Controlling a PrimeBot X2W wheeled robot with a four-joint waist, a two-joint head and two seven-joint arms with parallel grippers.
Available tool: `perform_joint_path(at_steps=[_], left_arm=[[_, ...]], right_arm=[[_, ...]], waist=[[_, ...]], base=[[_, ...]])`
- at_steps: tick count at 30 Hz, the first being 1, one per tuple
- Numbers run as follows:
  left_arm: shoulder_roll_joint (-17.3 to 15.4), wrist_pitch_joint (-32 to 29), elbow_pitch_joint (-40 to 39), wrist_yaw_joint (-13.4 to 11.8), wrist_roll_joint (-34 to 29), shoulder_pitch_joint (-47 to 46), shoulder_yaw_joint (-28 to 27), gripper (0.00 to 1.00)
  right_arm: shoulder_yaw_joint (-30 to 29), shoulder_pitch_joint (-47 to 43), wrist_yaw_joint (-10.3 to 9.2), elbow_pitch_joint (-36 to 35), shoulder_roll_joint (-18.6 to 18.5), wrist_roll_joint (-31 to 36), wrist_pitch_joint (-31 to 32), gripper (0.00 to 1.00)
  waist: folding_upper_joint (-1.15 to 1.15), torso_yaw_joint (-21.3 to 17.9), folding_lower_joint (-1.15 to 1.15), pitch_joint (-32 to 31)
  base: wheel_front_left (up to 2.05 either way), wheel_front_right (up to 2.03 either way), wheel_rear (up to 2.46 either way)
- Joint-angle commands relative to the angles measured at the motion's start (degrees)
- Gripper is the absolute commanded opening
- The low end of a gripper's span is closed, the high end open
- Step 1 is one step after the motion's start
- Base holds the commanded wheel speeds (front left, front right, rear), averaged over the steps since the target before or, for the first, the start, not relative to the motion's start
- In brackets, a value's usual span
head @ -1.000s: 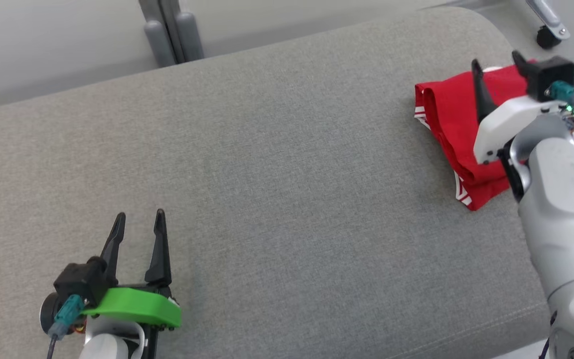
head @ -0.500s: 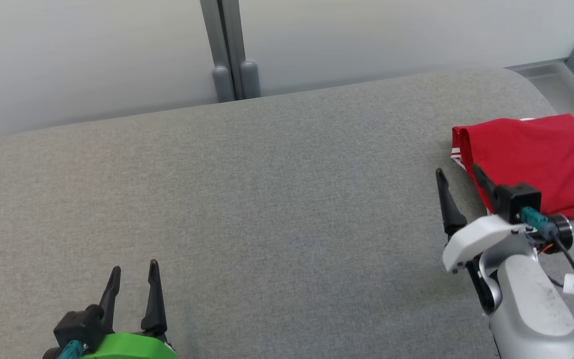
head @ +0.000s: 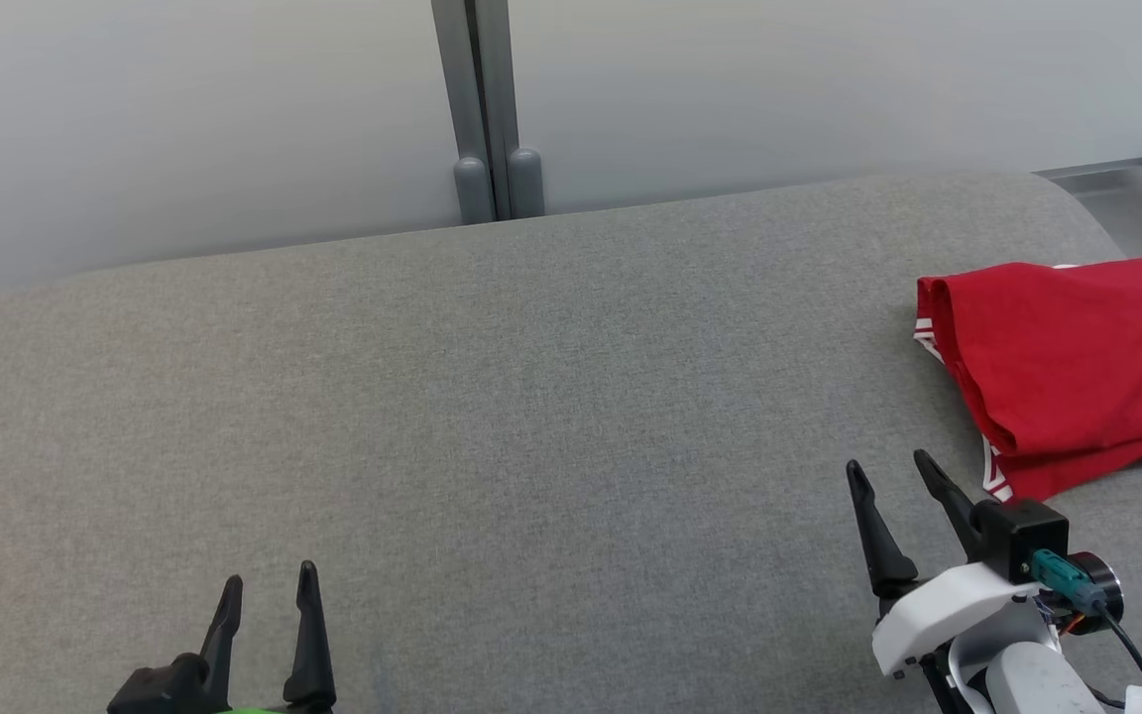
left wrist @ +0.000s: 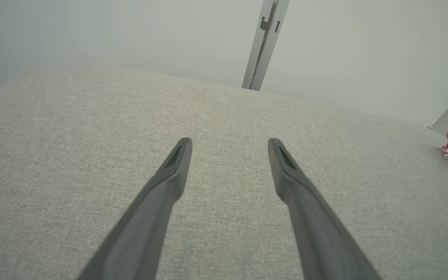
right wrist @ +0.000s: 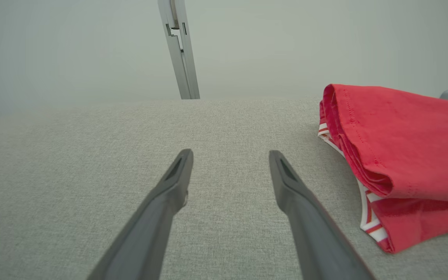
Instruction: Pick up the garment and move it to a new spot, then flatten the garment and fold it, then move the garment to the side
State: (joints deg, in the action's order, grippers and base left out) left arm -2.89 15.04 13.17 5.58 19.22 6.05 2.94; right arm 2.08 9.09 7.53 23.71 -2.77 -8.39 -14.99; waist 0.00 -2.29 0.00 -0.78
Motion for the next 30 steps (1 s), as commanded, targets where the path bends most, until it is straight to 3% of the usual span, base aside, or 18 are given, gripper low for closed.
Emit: perform_joint_path(at_steps=[1, 20, 21, 26, 30], left_arm=[[-0.05, 0.17, -0.32, -0.19, 0.47, 0.95, 0.12, 1.00], [-0.04, 0.17, -0.58, -1.35, 2.00, 0.27, 0.88, 1.00], [0.01, 0.00, -0.63, -1.13, 1.87, 0.42, 0.93, 0.00], [0.20, -0.44, 1.53, -1.11, 2.21, 0.47, 1.02, 0.00], [0.20, -1.51, 1.67, -0.95, 5.84, -0.22, 0.49, 0.00]], right_arm=[[-0.16, -1.05, -0.10, -0.58, -0.26, -0.27, -0.25, 1.00], [1.22, -2.44, -0.10, -2.28, -0.24, -1.36, -0.25, 1.00], [1.13, -1.63, 0.00, -2.22, -0.03, -1.03, -0.01, 0.00], [1.05, -2.88, 0.00, -0.26, 0.29, -1.38, 0.31, 0.00], [0.35, -2.78, 0.00, -0.40, 0.28, -5.55, 1.62, 0.00]], waist=[[0.00, 0.04, 0.00, -0.05], [0.00, -0.10, 0.00, -0.21], [0.00, -0.11, 0.00, -0.21], [0.00, -0.11, 0.00, -0.22], [0.00, -0.04, 0.00, -0.19]], base=[[0.00, 0.00, 0.00], [0.00, 0.00, 0.00], [0.00, 0.00, 0.00], [0.00, 0.00, 0.00], [0.00, 0.00, 0.00]])
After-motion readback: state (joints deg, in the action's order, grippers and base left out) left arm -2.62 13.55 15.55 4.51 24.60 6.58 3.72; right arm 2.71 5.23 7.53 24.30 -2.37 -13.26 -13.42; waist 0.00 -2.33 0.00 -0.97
